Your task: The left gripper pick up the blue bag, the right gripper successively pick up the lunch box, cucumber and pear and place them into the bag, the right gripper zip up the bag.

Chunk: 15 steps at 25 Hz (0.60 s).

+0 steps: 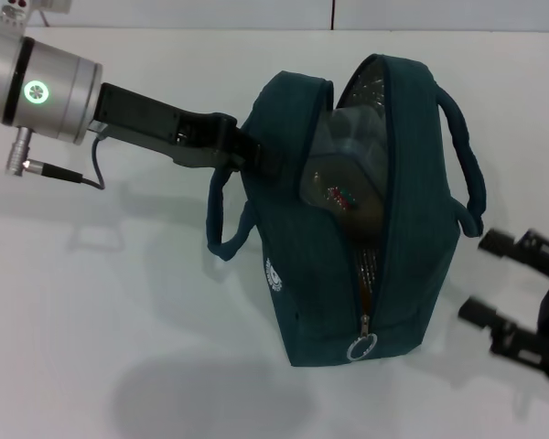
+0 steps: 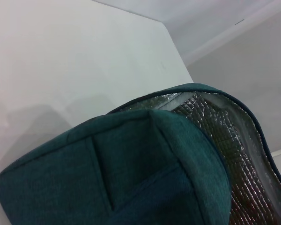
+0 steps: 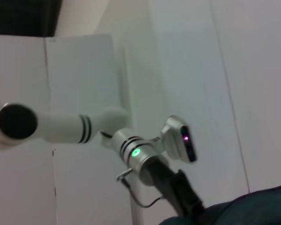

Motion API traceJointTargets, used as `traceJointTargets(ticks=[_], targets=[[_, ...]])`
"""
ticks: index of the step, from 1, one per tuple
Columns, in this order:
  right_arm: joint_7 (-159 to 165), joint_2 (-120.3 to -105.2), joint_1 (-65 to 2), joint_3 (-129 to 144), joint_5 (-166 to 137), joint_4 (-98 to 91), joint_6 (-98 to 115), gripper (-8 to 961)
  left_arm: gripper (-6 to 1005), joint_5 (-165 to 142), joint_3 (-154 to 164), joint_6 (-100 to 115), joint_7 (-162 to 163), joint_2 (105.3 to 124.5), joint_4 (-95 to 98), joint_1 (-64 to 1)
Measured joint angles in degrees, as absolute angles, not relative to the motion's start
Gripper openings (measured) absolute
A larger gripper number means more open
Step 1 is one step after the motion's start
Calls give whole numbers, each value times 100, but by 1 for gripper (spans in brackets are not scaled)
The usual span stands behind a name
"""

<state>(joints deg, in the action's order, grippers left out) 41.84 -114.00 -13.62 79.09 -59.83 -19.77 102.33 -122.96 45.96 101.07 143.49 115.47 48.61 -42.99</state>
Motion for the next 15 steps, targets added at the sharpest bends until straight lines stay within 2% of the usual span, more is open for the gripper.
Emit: traceJointTargets(ticks=[2,15], targets=[[3935,-11454,-1297,7956,-6044,-1902,10238,732,58,-12295,4596,10107,14346,11556,4860,-4298],[3364,-11538,-1532,8918,-6177,-1281,9604,734,59,-12300,4596,10109,14335,11582,4860,-4298]])
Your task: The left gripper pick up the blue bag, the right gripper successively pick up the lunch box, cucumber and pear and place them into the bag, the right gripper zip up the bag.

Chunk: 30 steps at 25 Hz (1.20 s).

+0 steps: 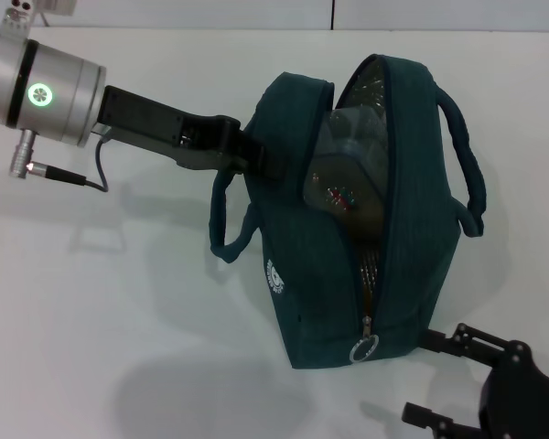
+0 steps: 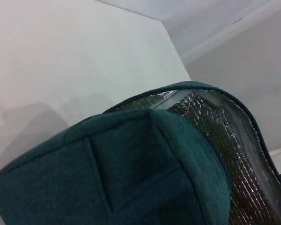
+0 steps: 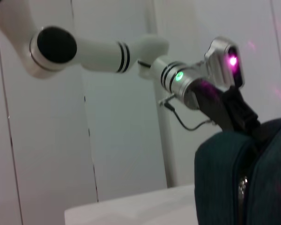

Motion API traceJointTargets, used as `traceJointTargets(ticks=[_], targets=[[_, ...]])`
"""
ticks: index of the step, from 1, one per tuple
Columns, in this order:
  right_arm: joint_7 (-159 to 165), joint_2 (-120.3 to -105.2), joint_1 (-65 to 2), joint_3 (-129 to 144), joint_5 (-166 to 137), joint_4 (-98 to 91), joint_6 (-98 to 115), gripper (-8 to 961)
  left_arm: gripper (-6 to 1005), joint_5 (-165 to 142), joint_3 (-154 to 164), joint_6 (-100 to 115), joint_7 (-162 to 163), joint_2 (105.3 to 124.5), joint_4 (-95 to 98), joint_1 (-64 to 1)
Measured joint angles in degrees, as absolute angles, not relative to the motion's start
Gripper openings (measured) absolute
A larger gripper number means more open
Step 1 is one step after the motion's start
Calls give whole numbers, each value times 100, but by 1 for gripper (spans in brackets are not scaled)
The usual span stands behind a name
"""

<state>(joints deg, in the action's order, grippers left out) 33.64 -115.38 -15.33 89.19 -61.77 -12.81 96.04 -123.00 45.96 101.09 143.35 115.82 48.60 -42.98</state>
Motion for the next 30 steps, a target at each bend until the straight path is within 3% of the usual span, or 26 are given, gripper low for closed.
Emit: traceJointTargets(ticks=[30], targets=[[4170,-11606,-1855,10240,-5474,-1991,8291,728,62,-12275,4658,10126,14335,11601,4860,-4314]])
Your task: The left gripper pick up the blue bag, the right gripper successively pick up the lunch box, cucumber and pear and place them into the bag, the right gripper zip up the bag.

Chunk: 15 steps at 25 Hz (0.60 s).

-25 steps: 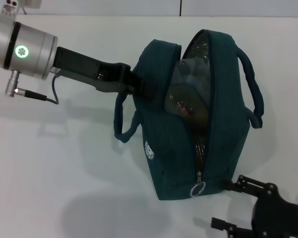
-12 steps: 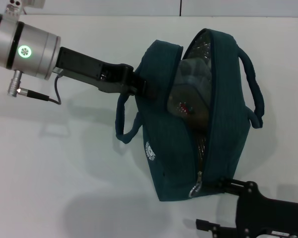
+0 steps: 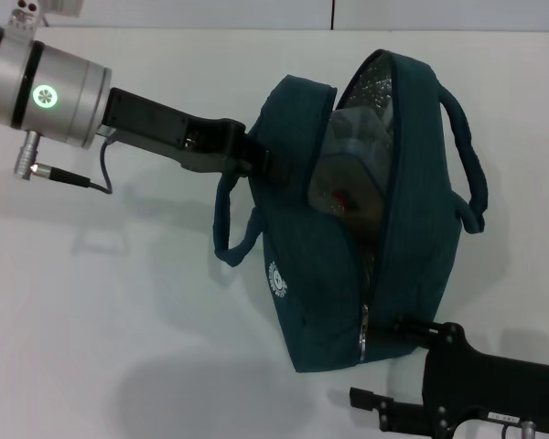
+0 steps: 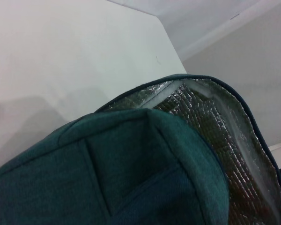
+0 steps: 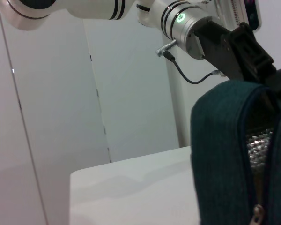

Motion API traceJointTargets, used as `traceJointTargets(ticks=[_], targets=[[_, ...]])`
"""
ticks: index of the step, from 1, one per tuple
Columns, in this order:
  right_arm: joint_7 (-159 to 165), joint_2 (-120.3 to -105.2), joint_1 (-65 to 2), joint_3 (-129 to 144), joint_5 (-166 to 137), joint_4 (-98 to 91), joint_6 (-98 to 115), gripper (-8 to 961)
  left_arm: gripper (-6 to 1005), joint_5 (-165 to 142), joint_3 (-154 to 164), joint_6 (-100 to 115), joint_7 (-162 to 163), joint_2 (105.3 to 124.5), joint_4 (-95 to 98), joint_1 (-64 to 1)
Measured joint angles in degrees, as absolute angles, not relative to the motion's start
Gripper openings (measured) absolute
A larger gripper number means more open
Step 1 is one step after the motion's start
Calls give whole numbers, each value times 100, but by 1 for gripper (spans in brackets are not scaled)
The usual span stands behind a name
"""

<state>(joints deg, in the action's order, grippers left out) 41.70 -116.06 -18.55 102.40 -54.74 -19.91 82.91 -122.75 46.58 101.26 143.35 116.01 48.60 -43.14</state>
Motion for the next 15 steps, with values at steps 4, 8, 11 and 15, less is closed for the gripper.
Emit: traceJointTargets(ticks=[4,8,11,15], targets=[[4172,-11612,-1889,10517,-5469,-2150,8230,728,63,-12276,4659,10125,14335,11601,4860,-4320],[4173,-11610,-1895,10598,-5394,-2185,8150,727,63,-12274,4658,10124,14335,11596,4860,-4310],[4174,-11599,-1871,10599,-5275,-2144,8119,726,64,-12273,4658,10125,14335,11588,4860,-4305],[4175,-11593,-1861,10591,-5248,-2112,8117,724,64,-12279,4658,10125,14335,11584,4860,-4305]])
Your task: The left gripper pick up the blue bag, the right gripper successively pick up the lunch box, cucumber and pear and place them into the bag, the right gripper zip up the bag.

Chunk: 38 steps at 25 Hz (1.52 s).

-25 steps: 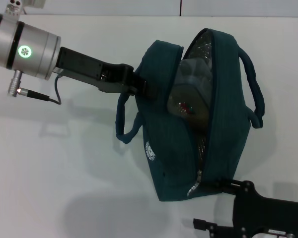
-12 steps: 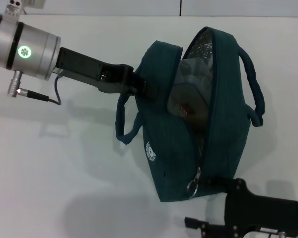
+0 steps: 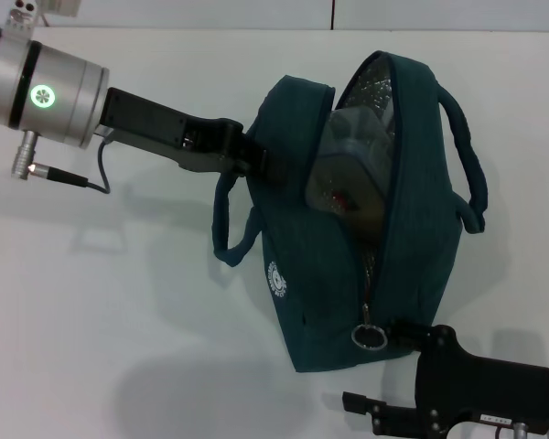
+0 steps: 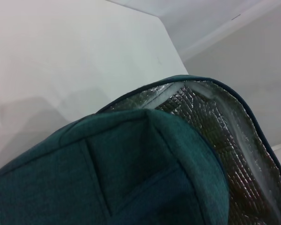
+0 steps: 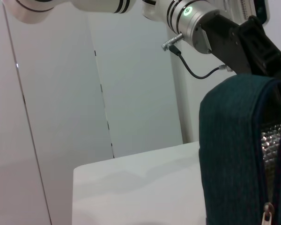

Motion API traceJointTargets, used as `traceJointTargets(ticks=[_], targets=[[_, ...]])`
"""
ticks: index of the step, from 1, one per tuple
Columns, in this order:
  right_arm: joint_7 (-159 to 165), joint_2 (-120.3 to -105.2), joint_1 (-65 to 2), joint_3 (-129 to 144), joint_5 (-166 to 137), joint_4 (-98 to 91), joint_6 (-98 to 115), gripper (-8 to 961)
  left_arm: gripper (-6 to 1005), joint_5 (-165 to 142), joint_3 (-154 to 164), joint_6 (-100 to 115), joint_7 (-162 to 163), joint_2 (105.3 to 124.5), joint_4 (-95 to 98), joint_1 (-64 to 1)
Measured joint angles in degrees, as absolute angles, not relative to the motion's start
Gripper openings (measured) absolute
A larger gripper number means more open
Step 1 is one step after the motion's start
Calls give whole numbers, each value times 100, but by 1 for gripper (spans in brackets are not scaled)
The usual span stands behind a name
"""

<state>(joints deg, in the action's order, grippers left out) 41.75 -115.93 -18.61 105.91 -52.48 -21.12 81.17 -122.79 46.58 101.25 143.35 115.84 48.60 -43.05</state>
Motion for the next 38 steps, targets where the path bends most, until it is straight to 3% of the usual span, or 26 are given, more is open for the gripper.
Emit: traceJointTargets(ticks=[20,31,36,38], targets=[[4313,-11584,-1869,10599,-5016,-2126,8004,575,66,-12305,4658,10124,14335,11565,4860,-4316],[4322,-11584,-1872,10584,-4992,-2133,8018,351,67,-12305,4658,10125,14317,11560,4860,-4315],[4324,-11584,-1872,10565,-4991,-2125,8006,154,68,-12305,4658,10124,14317,11557,4860,-4320],[4324,-11584,-1872,10568,-4991,-2123,7998,139,68,-12305,4658,10125,14317,11557,4860,-4321]])
